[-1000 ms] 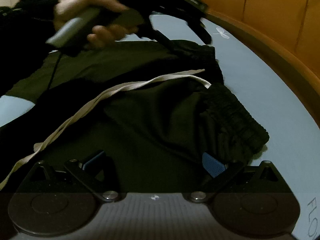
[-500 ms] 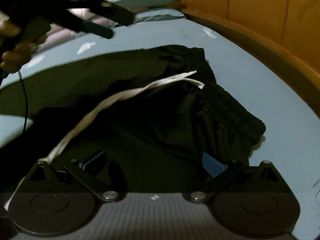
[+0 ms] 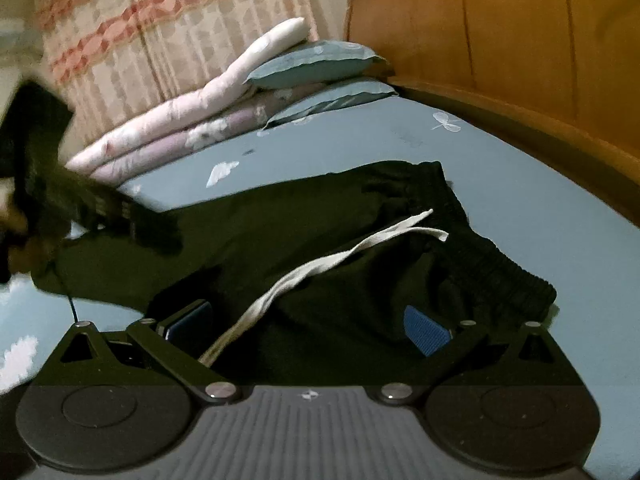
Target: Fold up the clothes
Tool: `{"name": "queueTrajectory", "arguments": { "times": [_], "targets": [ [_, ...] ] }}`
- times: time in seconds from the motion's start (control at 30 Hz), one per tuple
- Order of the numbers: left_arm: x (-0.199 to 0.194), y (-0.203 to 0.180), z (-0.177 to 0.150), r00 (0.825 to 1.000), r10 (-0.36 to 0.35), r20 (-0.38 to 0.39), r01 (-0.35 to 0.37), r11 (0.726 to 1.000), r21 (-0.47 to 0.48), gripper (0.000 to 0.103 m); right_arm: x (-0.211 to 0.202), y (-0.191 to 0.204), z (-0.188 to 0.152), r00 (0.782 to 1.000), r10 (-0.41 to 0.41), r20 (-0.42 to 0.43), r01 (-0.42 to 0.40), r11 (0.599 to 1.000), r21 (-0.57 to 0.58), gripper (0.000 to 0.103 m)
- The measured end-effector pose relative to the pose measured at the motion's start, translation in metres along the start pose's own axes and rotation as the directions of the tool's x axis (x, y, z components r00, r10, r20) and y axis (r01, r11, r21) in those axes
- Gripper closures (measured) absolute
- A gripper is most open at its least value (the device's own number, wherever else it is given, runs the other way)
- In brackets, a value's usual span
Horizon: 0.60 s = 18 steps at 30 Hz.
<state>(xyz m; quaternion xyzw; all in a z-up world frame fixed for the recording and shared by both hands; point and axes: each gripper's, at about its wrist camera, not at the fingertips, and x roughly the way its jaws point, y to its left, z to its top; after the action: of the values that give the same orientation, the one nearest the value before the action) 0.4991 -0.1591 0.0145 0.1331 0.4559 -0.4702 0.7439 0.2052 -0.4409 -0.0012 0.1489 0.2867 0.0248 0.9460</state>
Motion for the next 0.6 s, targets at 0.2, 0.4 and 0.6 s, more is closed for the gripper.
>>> {"name": "queueTrajectory", "arguments": {
  "times": [0.2,0.4,0.6],
  "targets": [
    [0.019,0.035,-0.024,0.988,-0.153,0.003,0.150,0.963,-0.226,0.019,0.001,-0.002,-0.001,1.000,-0.003,0.006,0.002,0.999,0.053,0.000],
    [0.040,0.039,-0.031,0.976,-0.217,-0.021,0.201,0.930,-0.306,0.018,0.005,-0.002,-0.005,1.000,-0.019,-0.015,0.020,0.999,0.049,0.000],
    [0.018,0.028,-0.023,0.987,-0.149,0.055,0.157,0.965,-0.210,0.017,0.004,-0.007,-0.005,1.000,-0.029,-0.008,0.029,0.997,0.068,0.000]
  ]
}}
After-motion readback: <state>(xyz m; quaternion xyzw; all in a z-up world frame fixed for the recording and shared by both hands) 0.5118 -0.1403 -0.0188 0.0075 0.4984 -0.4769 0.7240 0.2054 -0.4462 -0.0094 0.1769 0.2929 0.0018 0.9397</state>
